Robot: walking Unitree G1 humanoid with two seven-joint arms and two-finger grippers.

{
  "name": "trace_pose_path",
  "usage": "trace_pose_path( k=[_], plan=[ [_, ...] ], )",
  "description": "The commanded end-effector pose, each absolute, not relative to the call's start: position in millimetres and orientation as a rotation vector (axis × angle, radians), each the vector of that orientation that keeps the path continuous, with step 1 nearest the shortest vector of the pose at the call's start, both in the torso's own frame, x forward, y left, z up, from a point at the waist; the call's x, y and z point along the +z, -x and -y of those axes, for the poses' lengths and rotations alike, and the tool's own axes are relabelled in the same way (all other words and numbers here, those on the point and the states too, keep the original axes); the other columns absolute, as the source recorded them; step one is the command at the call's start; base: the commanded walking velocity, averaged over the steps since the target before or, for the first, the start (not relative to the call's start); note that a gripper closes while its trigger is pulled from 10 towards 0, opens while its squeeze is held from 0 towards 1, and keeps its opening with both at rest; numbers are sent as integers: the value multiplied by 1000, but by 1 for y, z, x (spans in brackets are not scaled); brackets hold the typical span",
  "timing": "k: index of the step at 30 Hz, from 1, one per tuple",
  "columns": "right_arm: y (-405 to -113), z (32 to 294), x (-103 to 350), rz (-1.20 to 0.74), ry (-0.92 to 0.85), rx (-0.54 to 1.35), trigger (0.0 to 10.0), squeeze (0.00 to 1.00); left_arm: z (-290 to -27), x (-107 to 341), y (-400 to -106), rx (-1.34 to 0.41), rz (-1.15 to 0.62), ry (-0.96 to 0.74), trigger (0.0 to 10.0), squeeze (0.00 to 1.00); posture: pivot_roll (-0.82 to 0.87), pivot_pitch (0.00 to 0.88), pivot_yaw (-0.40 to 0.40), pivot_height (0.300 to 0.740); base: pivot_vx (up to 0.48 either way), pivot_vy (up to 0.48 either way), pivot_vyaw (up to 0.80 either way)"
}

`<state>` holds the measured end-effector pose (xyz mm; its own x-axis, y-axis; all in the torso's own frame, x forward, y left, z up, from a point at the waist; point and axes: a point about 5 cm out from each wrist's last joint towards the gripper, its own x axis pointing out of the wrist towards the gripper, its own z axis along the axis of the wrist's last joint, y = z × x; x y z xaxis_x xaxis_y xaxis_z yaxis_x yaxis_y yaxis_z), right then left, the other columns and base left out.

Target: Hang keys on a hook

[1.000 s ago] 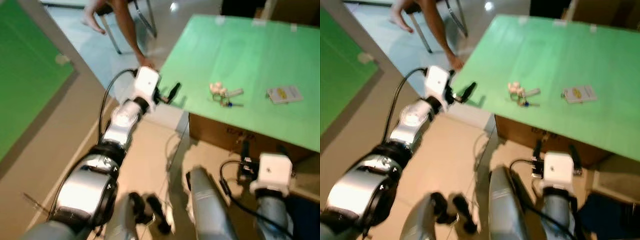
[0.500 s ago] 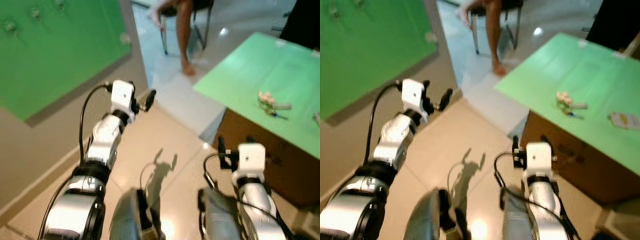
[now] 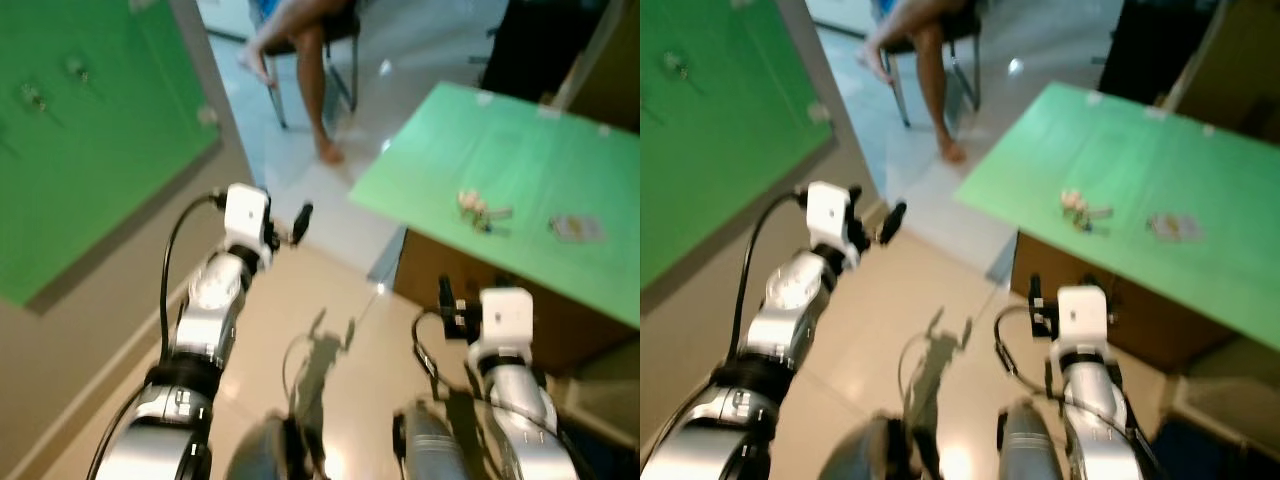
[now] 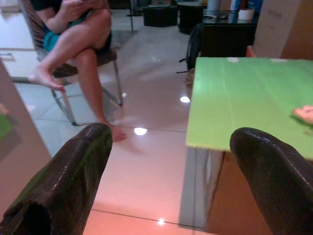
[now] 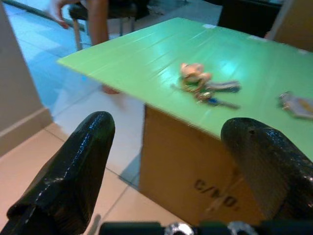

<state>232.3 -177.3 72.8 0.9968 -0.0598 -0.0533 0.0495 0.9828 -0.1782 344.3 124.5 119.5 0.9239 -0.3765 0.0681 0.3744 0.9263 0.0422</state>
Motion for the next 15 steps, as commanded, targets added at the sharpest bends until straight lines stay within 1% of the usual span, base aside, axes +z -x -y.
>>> trace_pose_path(
  k=[1,10,15],
  plan=[
    [-236,174,73,-52,165,-34,10000,0,-127,120,-343,-376,70,-39,10000,0,-266,136,98,740,0,0,0],
    [-239,172,75,-43,168,-19,10000,0,-128,120,-339,-377,61,-38,10000,0,-266,133,90,740,0,0,0],
    [-243,175,75,-38,167,-33,10000,0,-125,123,-344,-384,60,-42,10000,0,-280,110,90,740,0,0,0]
  ],
)
